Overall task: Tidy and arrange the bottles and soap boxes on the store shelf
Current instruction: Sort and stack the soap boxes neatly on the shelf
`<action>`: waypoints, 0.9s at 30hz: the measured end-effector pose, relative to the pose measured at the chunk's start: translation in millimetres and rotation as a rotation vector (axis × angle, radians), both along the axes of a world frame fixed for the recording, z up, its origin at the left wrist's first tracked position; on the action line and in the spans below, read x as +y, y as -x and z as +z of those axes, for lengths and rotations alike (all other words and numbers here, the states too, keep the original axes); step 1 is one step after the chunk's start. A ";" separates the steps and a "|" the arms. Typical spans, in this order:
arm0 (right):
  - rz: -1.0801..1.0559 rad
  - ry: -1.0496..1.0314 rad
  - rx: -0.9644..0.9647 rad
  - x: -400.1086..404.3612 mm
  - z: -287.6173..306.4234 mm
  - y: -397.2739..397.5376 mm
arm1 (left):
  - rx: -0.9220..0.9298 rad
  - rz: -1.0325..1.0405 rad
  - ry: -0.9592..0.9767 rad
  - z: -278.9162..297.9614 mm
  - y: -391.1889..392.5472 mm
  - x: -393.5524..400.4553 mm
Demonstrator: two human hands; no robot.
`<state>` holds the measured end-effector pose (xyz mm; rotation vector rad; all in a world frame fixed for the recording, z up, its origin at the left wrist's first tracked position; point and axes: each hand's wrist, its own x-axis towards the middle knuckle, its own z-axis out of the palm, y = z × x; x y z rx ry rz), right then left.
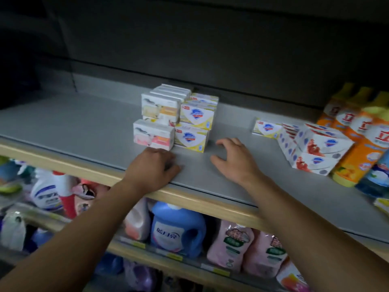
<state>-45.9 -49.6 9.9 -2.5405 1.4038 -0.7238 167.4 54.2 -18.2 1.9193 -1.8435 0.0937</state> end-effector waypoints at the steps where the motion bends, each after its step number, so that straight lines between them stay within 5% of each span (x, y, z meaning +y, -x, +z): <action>1: 0.010 0.018 -0.005 -2.5 1.7 -9.5 | -0.001 0.028 0.011 -1.8 0.7 -0.5; 9: -0.076 0.125 0.145 -21.0 0.1 -59.3 | -0.018 0.089 0.049 -9.5 -1.5 -3.8; 18: -0.056 -0.034 -0.269 -2.8 -4.4 -55.4 | 0.148 0.101 0.009 -6.2 -3.0 -4.8; 27: 0.154 -0.345 -0.715 44.5 -11.5 15.8 | 0.726 -0.168 0.051 15.8 34.0 -5.0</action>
